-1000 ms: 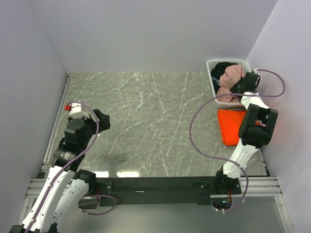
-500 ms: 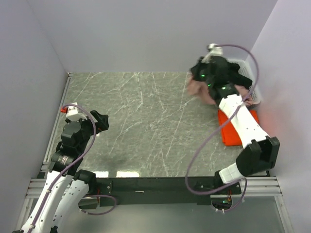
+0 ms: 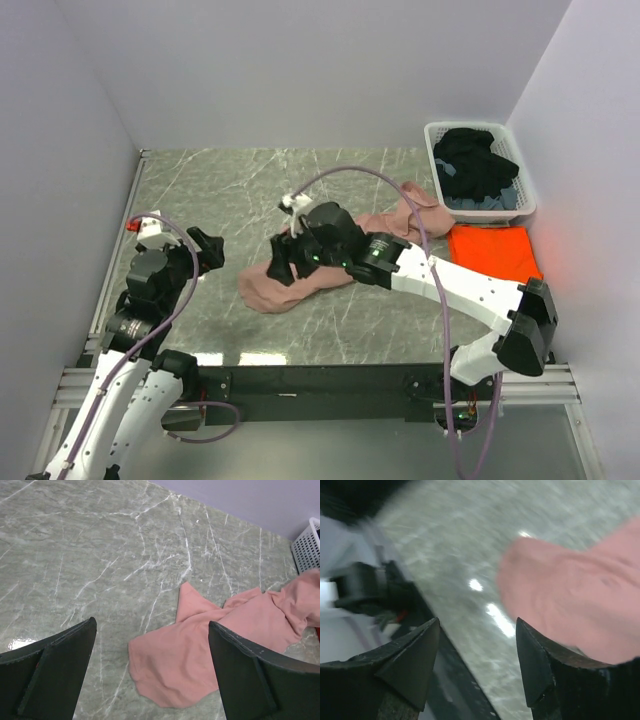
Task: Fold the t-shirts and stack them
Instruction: Move the tshirt to the center of the board
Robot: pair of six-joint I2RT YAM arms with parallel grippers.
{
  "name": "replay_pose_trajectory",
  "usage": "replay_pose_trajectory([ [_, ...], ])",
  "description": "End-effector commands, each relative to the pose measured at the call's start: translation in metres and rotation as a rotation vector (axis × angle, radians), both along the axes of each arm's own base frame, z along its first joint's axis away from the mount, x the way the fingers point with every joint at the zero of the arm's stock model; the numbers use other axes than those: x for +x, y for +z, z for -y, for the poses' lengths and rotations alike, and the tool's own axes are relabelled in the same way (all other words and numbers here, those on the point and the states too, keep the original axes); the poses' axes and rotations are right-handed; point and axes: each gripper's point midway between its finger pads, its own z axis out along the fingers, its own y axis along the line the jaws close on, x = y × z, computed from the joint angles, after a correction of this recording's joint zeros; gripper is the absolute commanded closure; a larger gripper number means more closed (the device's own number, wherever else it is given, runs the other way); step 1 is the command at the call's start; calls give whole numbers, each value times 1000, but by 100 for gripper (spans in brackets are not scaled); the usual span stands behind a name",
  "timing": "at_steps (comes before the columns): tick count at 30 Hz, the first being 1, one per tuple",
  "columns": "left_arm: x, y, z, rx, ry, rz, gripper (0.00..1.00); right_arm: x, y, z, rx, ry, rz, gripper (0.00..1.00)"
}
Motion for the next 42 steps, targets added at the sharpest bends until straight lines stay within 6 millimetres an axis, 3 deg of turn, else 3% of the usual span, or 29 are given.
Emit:
replay_pose_trajectory([
  [1, 7, 2, 5, -6, -20, 13, 1, 30, -42, 60, -139, -207, 3, 31],
  [3, 9, -3, 7, -1, -33, -9, 1, 58, -51, 101, -145, -342, -13, 31],
  [7, 13, -15, 21, -1, -101, -62, 1, 88, -106, 178, -220, -554, -110, 32],
  [10, 16, -25, 24, 3, -117, -106, 1, 97, -135, 201, -273, -579, -150, 33],
  [14, 17, -41, 32, -24, -137, -179, 1, 104, -164, 202, -328, -561, -202, 32],
  [19, 4, -87, 51, -184, -144, -387, 1, 107, -187, 181, -309, -505, -288, 33],
  [24, -8, -118, 48, -198, -62, -513, 1, 105, -190, 170, -285, -467, -310, 33],
  [29, -5, -137, 42, -217, 37, -593, 3, 101, -183, 163, -260, -441, -300, 33],
  [36, 13, -167, 37, -172, 122, -670, 21, 89, -175, 172, -265, -447, -258, 33],
  [37, 16, -167, 36, -166, 127, -669, 27, 88, -170, 175, -264, -453, -243, 33],
  [42, 25, -180, 37, -134, 134, -701, 34, 81, -162, 186, -271, -464, -197, 33],
])
